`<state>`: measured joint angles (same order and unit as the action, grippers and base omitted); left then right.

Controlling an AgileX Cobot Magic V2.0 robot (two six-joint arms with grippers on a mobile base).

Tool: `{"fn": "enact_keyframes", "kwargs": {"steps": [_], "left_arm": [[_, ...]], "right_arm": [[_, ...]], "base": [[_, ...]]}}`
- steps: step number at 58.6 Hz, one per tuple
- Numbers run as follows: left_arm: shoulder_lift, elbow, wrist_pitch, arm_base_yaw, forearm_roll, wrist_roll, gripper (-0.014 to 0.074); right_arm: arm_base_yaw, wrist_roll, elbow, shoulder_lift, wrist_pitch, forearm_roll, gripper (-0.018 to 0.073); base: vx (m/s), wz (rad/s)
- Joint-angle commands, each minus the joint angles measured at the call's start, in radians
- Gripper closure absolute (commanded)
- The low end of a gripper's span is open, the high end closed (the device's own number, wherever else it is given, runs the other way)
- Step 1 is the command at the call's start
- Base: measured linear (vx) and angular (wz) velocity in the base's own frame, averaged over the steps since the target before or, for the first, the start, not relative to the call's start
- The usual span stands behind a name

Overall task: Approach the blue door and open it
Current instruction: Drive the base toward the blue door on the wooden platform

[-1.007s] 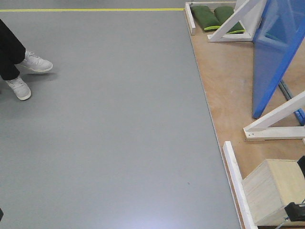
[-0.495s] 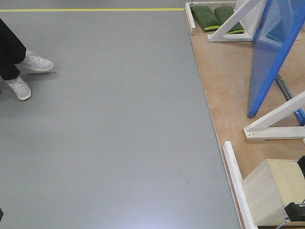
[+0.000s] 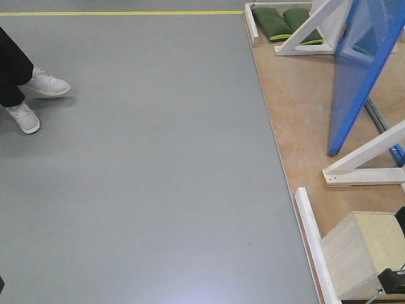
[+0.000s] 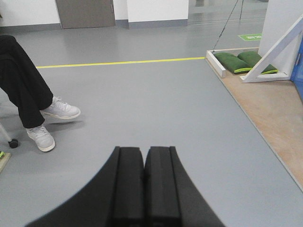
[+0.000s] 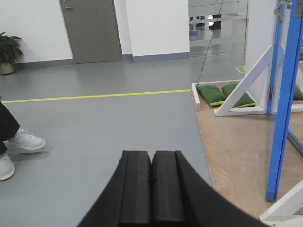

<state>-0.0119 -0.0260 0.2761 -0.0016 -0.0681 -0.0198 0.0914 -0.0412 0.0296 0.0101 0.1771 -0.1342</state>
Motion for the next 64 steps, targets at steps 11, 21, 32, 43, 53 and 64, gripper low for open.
{"fn": "enact_keyframes", "kwargs": {"steps": [11,21,32,43,53,64], "left_arm": [[-0.011,0.026,-0.084,-0.007,0.002,-0.007,0.0524],[-0.011,0.026,-0.084,-0.007,0.002,-0.007,0.0524],[-0.011,0.026,-0.084,-0.007,0.002,-0.007,0.0524],[-0.011,0.026,-0.084,-0.007,0.002,-0.007,0.0524],[-0.011,0.026,-0.084,-0.007,0.002,-0.007,0.0524],[-0.011,0.026,-0.084,-0.007,0.002,-0.007,0.0524]], "right_arm": [[-0.003,-0.005,0.003,0.014,-0.084,0.003,0.0547],[-0.003,-0.005,0.003,0.014,-0.084,0.003,0.0547],[-0.003,-0.005,0.003,0.014,-0.085,0.003,0.0547],[-0.003,-0.005,0.003,0.014,-0.085,0.003,0.0547],[-0.003,-0.005,0.003,0.014,-0.085,0.003,0.0547],[-0.003,-0.005,0.003,0.014,-0.085,0.003,0.0547]], "base": [[0.04,-0.04],[0.08,-0.06],[0.11,-0.05],[0.13,-0.22],[0.16,-0.31],[0.18,-0.20]]}}
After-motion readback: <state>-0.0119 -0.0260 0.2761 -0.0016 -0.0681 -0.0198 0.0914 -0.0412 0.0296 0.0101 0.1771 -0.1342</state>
